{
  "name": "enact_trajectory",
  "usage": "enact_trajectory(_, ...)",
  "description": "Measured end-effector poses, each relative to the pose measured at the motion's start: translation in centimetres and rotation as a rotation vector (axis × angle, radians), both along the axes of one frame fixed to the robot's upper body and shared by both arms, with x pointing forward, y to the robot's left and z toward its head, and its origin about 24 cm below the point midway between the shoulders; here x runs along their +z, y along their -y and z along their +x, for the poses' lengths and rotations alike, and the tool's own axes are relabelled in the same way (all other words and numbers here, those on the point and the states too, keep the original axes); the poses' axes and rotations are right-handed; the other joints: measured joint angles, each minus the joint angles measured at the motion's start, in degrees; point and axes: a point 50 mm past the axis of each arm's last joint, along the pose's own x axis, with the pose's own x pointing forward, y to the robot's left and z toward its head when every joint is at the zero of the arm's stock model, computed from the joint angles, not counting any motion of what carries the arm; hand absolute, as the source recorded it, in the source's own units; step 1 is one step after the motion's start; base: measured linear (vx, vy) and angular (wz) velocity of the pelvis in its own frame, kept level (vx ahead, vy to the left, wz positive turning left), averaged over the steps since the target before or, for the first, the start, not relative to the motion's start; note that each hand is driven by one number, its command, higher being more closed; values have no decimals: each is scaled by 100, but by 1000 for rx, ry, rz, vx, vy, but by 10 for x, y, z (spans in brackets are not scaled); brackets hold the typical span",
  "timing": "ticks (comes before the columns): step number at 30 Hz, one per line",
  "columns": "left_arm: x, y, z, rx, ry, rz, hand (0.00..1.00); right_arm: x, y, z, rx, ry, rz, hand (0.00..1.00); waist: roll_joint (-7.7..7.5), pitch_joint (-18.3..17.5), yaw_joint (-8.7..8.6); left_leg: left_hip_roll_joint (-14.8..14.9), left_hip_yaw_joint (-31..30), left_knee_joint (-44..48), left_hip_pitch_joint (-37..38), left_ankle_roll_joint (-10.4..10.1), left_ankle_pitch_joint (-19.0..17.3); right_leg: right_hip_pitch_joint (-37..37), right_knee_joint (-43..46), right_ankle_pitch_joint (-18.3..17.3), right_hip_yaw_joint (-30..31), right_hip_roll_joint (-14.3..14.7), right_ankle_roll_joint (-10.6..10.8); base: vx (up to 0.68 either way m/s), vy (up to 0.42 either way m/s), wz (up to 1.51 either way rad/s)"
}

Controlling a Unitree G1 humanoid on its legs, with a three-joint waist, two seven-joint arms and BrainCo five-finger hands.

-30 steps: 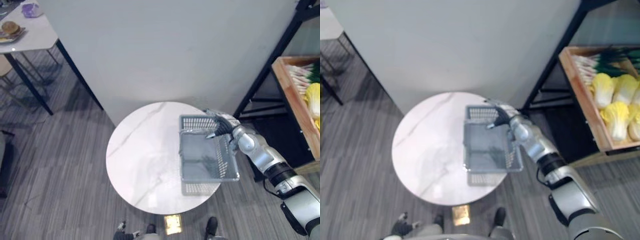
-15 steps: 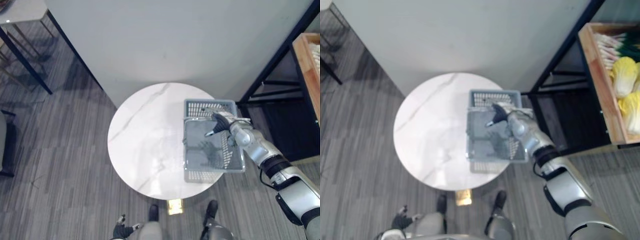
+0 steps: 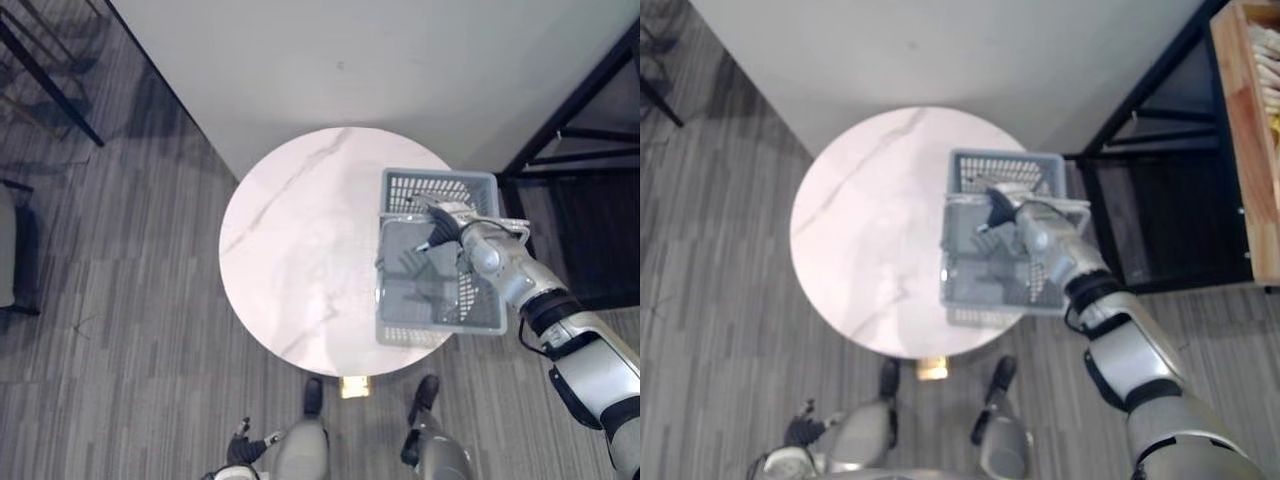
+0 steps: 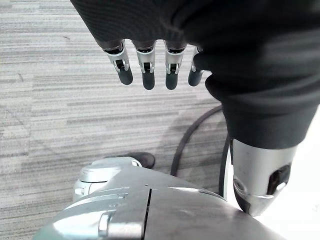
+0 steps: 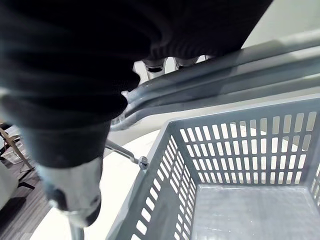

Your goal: Pick vegetable in the basket

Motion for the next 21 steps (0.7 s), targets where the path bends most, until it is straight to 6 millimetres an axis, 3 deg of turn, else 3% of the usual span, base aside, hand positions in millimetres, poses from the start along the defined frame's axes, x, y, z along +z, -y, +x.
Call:
enact_trajectory(12, 1, 1, 5, -4, 8, -2, 0, -1, 16, -1, 8, 15, -220, 100, 17, 102, 112, -7, -113, 36, -54, 6, 4, 1, 62, -3, -74, -14, -1, -9, 4, 4)
enact_trajectory(21, 1, 1, 7, -13, 8, 0, 0, -14, 22, -11, 39, -11, -242, 100, -15, 83, 117, -7, -108, 32, 29, 6, 5, 67, 67, -2, -55, -16, 0, 0, 0, 0)
